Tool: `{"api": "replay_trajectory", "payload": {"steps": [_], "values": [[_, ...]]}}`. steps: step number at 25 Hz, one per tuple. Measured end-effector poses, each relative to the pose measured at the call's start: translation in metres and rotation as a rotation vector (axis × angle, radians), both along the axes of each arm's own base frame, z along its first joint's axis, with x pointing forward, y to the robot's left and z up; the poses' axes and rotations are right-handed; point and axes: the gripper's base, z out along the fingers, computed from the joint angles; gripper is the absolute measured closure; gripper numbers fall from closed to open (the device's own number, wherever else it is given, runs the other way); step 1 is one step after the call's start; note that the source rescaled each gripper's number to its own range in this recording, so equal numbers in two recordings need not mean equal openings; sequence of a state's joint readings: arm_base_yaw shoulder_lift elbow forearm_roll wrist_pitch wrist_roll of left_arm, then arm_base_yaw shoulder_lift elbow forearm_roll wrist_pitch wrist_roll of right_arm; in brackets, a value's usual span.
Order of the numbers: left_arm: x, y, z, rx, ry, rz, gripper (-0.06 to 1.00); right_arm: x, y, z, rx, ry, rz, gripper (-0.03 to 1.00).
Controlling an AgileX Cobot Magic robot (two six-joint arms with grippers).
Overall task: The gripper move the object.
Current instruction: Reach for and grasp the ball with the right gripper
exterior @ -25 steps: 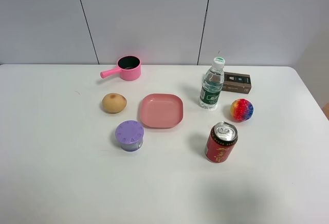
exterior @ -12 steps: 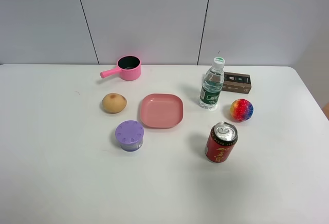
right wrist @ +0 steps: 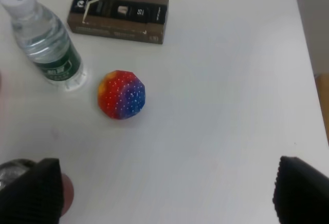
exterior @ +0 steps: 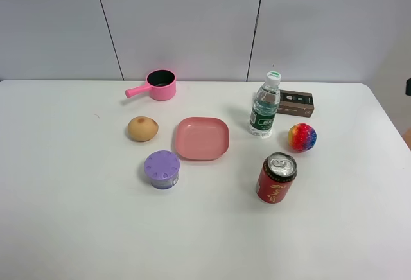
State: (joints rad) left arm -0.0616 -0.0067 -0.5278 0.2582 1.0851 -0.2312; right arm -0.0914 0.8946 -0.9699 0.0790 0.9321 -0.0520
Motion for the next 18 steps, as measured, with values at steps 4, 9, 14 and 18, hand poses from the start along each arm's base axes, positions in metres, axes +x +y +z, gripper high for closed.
{"api": "replay_trajectory", "payload": {"steps": [4, 9, 14, 18], "values": [[0.0, 0.0, 0.0, 0.0, 0.0, 0.0, -0.06, 0.033, -0.003, -0.011, 0.004, 0.083, 0.003, -0.03], [0.0, 0.0, 0.0, 0.0, 0.0, 0.0, -0.06, 0.069, -0.007, -0.035, 0.008, 0.177, 0.006, -0.03], [0.0, 0.0, 0.0, 0.0, 0.0, 0.0, -0.06, 0.092, -0.008, -0.06, 0.002, 0.263, 0.036, -0.03], [0.0, 0.0, 0.0, 0.0, 0.0, 0.0, -0.06, 0.105, -0.007, -0.075, 0.02, 0.298, 0.065, -0.03]]}}
